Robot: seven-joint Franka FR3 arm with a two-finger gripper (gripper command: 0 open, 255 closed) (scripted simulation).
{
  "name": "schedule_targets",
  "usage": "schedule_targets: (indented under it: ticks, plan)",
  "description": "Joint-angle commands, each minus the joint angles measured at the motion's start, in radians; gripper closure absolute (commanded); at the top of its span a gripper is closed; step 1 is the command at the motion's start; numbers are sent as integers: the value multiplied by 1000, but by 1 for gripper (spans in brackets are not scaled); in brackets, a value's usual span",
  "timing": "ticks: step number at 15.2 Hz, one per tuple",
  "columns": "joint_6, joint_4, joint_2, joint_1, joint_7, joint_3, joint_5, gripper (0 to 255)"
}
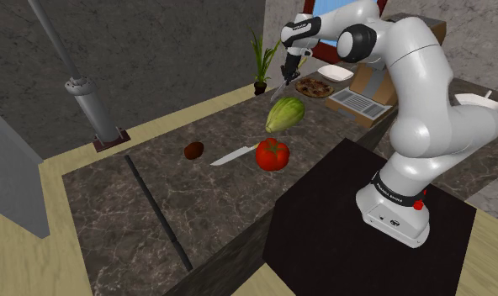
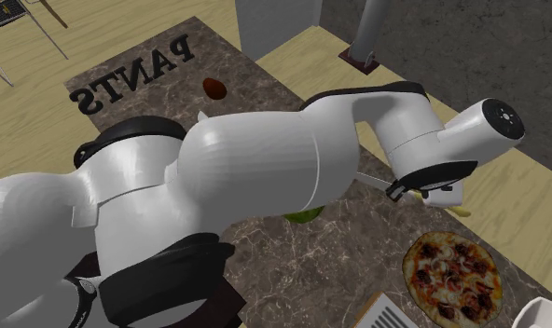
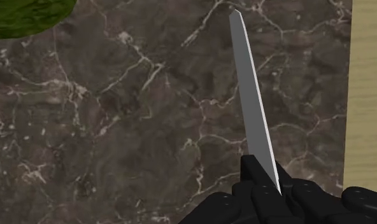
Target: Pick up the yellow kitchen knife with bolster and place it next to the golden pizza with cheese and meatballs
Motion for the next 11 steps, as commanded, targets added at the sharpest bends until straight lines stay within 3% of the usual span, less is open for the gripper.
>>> schedule_targets:
  ticks: [1,11]
  plan:
    - [19,-2,16,0,-1,0,1,255]
    - [80,29,109,0,-8,2,2,255]
